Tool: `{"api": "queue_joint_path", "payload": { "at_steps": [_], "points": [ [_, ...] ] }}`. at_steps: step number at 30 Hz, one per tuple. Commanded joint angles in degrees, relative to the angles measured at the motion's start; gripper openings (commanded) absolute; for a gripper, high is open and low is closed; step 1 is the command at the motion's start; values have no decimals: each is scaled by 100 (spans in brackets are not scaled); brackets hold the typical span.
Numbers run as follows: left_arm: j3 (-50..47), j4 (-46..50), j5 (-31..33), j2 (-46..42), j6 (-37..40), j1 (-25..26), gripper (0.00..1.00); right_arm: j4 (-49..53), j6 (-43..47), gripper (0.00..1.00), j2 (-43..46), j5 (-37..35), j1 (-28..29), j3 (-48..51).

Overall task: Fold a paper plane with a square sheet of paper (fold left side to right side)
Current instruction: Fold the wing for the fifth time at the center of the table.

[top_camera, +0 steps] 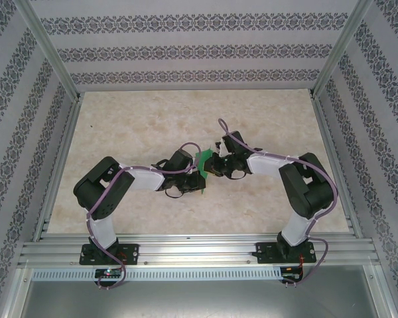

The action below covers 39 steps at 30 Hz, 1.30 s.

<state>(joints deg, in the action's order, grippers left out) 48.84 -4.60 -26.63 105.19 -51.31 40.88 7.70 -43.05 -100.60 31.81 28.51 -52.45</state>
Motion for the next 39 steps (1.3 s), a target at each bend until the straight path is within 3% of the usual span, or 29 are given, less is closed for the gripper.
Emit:
{"api": "queue_joint_path", "payload": {
  "at_steps": [1,16,39],
  "points": [
    [-87,659,6,223,74,7,12,-182,-125,14,-259,35,44,-139],
    [-147,758,-59,285,77,12,11,738,611,14,-846,-851,118,-884],
    [-182,751,-160,456,99,7,10,1260,1314,15,-1339,-1310,-175,-1776]
  ]
}}
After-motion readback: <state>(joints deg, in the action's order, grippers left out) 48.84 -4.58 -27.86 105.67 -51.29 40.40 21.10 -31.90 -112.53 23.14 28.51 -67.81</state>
